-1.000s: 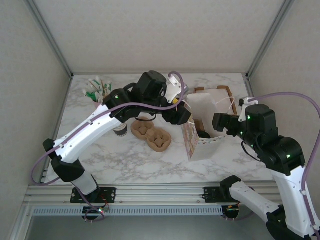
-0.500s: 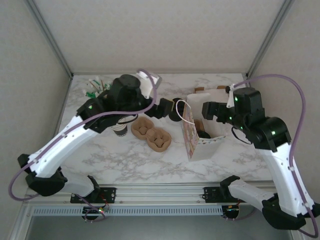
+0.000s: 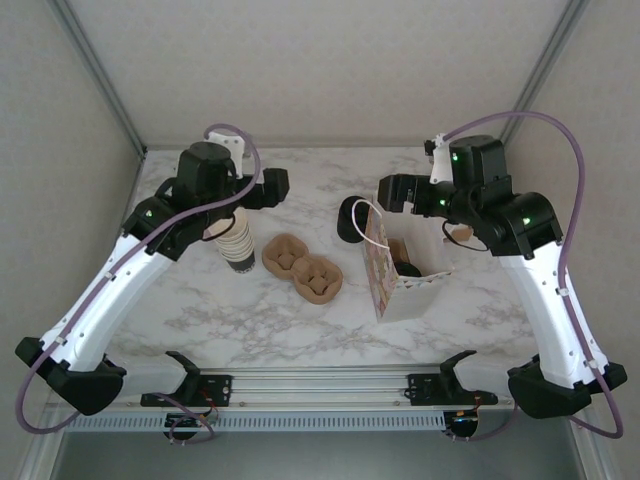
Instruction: Pack the takeout coffee
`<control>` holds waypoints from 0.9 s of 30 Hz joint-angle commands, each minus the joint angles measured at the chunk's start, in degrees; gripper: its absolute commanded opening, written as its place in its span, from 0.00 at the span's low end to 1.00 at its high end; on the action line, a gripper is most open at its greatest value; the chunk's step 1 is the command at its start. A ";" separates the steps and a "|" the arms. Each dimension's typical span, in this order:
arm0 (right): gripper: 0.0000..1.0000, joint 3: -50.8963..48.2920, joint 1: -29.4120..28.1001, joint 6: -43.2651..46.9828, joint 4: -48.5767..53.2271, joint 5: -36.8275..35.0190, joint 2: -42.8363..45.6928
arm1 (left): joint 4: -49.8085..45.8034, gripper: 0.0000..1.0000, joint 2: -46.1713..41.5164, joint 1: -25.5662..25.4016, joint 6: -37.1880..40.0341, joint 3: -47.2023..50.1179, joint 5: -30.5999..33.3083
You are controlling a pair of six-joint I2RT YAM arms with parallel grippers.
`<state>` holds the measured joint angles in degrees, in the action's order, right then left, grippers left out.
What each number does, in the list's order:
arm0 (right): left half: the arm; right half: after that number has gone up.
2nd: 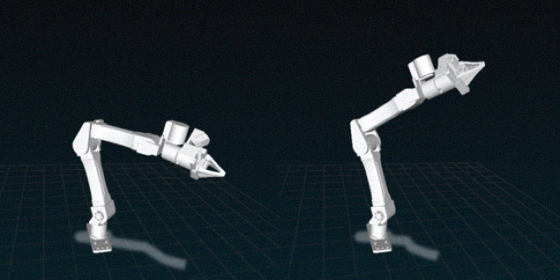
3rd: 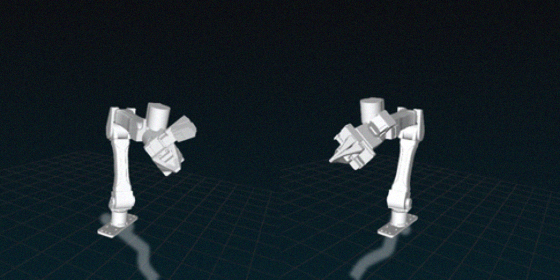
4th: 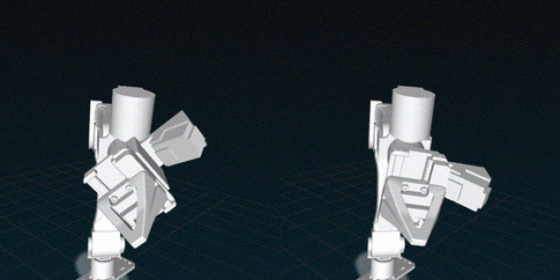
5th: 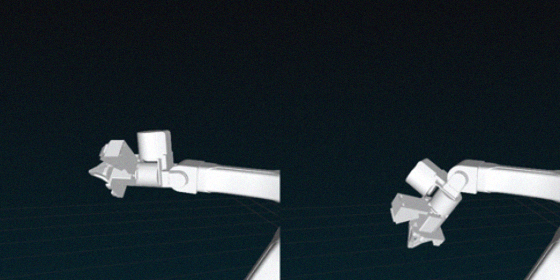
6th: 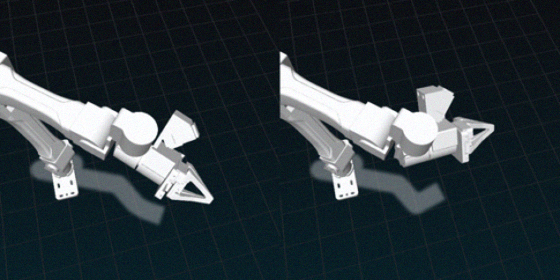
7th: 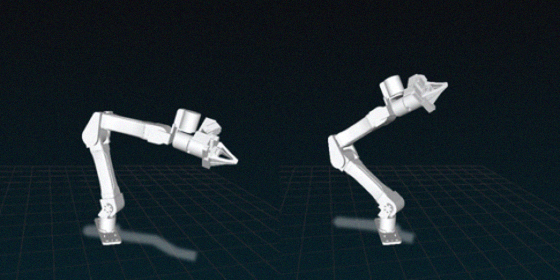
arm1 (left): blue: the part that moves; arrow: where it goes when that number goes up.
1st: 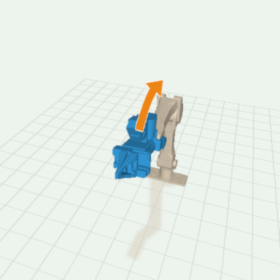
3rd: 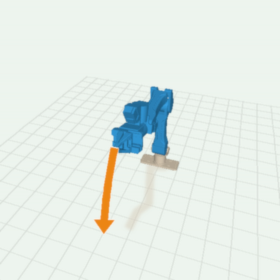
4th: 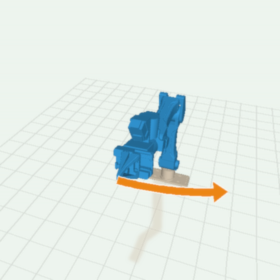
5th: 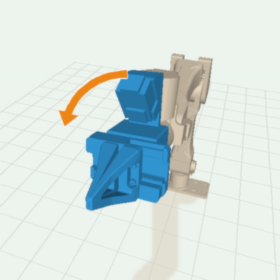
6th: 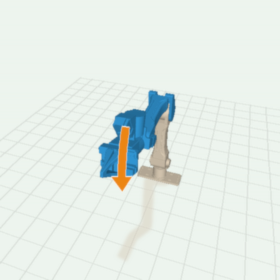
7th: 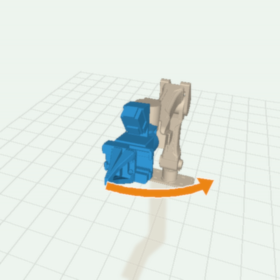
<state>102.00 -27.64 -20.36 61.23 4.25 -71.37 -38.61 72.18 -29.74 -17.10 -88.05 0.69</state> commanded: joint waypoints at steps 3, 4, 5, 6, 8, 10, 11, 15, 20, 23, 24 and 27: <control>0.99 2.99 -0.21 -1.73 -3.53 10.12 -0.91 | -1.07 1.00 -2.81 8.29 -2.95 2.47 -0.32; 0.99 3.73 -0.16 -2.10 -3.82 11.79 -1.58 | -1.17 1.00 -2.92 9.98 -3.26 2.93 -0.67; 0.99 4.43 -0.21 -1.80 -3.93 13.59 -2.34 | -1.28 1.00 -3.02 11.40 -3.45 3.36 -1.00; 0.99 4.95 -0.44 -1.61 -4.35 15.86 -3.20 | -1.44 0.99 -2.85 12.88 -3.63 3.66 -1.26; 0.99 6.08 -1.49 -1.90 -4.54 16.89 -4.81 | -1.85 0.95 -2.52 15.32 -3.86 4.09 -1.30; 0.99 7.79 -3.44 -1.65 -4.05 16.20 -6.95 | -2.07 0.91 -2.16 18.20 -3.92 4.67 -1.48; 0.99 8.46 -4.52 -1.54 -3.65 15.56 -7.94 | -2.23 0.89 -2.05 19.23 -4.03 4.81 -1.35; 0.99 11.92 -8.78 -0.14 -1.36 11.21 -11.87 | -3.22 0.81 -1.61 24.01 -3.90 5.75 0.37; 0.99 13.04 -12.19 1.77 0.42 4.94 -15.35 | -3.30 0.71 -2.29 30.56 -3.81 7.95 -1.06; 0.99 14.39 -14.34 2.96 2.10 2.11 -17.64 | -3.31 0.66 -2.16 33.51 -3.66 8.51 -2.98; 0.99 14.55 -14.81 3.56 2.41 0.82 -18.24 | -3.37 0.64 -2.09 34.05 -3.51 8.51 -3.59; 0.99 14.17 -16.63 4.03 2.79 -0.81 -18.98 | -3.48 0.53 -1.67 35.01 -2.79 8.11 -5.39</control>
<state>114.56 -42.81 -18.24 62.00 7.29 -89.82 -41.17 70.54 4.62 -21.04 -79.79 -1.83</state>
